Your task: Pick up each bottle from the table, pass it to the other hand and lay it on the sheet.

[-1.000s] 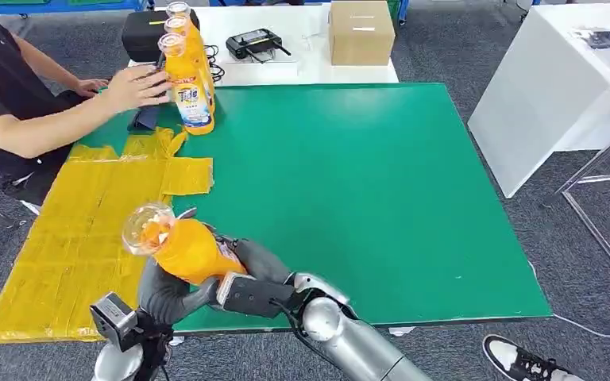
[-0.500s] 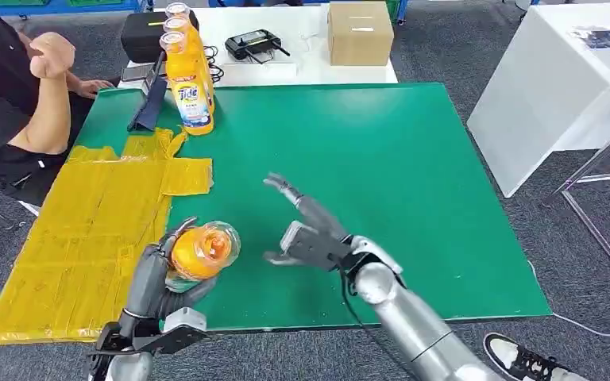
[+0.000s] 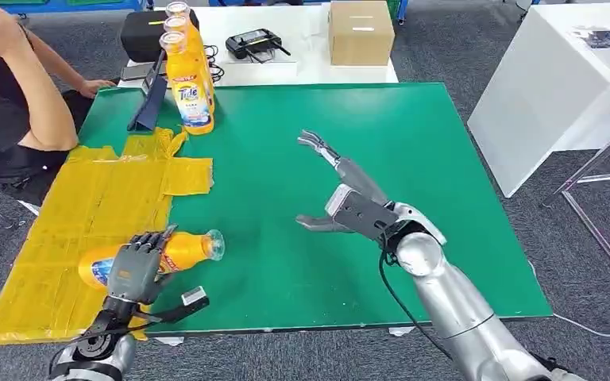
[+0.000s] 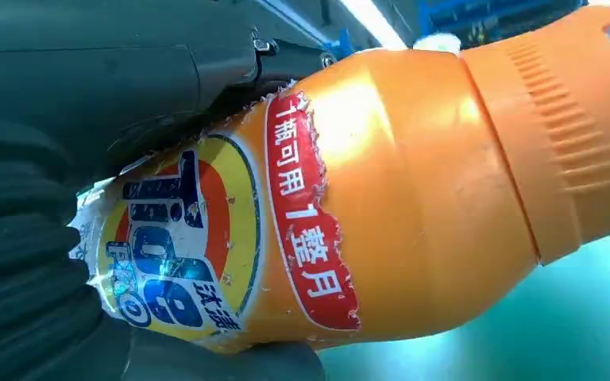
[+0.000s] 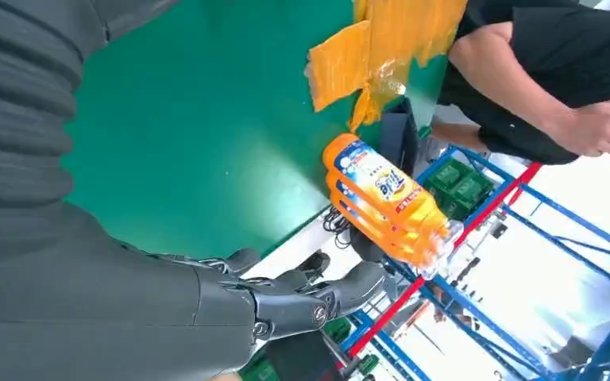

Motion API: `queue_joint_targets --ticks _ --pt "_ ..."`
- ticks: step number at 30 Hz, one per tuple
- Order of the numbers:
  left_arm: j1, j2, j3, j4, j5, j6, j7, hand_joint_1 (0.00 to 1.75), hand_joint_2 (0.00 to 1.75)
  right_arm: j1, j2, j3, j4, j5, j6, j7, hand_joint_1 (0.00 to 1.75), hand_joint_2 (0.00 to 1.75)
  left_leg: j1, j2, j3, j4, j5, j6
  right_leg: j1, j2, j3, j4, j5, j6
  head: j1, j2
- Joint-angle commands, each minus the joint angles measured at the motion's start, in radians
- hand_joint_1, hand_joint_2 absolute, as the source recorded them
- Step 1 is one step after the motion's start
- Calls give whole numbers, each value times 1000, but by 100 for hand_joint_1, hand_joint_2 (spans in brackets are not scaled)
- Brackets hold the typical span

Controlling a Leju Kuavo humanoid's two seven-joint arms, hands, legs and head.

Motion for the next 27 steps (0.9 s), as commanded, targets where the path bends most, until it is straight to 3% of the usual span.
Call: queue_joint_targets --ticks 1,2,3,5,6,8,13,16,21,23,24,25,26,27 --pt "-236 167 -413 417 -61 -11 359 0 175 -65 -17 61 46 47 -22 -13 0 175 -1 -8 2 -3 1 1 -1 -3 3 -1 -1 0 0 0" --pt "-237 157 -418 422 -61 -2 364 0 175 -61 -14 63 43 62 -34 -13 0 175 -2 -6 1 -2 1 1 -2 -2 2 0 0 0 0 0" --pt "-228 146 -387 411 -61 19 346 0 0 -56 -14 68 38 81 -44 -10 0 175 -2 -4 1 -1 1 0 -2 -1 1 0 0 0 0 0" --pt "-212 175 -432 354 -61 34 396 0 0 -41 -17 73 28 120 -65 -9 0 175 -2 -3 1 -1 1 1 -3 1 1 0 0 0 0 0" --pt "-207 196 -452 321 -61 41 435 0 0 -45 -22 79 39 122 -54 0 0 0 -1 -3 2 -2 1 1 -2 2 1 -1 0 0 0 0" --pt "-233 333 -671 188 -61 50 681 0 0 -79 -38 99 81 129 -40 -10 0 0 0 -3 1 -1 0 1 -2 1 1 0 0 0 0 0" --pt "-231 355 -700 152 -61 50 718 0 0 -82 -41 95 89 130 -44 -22 0 0 0 -2 -1 0 1 0 -1 0 -1 2 0 0 0 0" --pt "-307 493 -868 -1 -61 50 967 0 0 -53 -46 38 90 128 -78 -41 0 0 1 -5 -1 1 1 0 0 -1 -1 2 0 0 0 0" --pt "-286 616 -705 -186 -61 50 967 0 0 -25 -52 -31 132 119 -99 -72 0 0 2 -6 -2 2 0 0 3 -1 -2 3 -1 0 0 0" --pt "-246 632 -629 -248 -61 50 967 0 0 -8 -44 -47 128 114 -109 -93 0 0 2 -5 -1 1 0 0 2 0 -2 3 -1 0 0 0" --pt "-173 583 -513 -345 -61 50 929 0 0 16 -34 -61 108 131 -123 -103 0 0 3 -2 -2 1 0 0 3 2 -2 2 0 0 0 0" --pt "-34 317 -242 -441 -61 50 654 0 0 53 -21 -81 73 154 -141 -108 0 0 2 -1 -1 1 0 0 2 1 -1 2 0 0 0 0" --pt "-19 238 -178 -462 -61 50 569 0 0 64 -18 -87 61 158 -146 -110 0 0 0 -3 2 -3 1 2 0 1 1 -1 -1 1 0 0" --pt "-41 -20 104 -374 268 50 66 0 0 110 -3 -108 9 209 -189 -107 0 0 0 -4 2 -4 1 2 -1 -1 1 -1 -1 1 0 0"
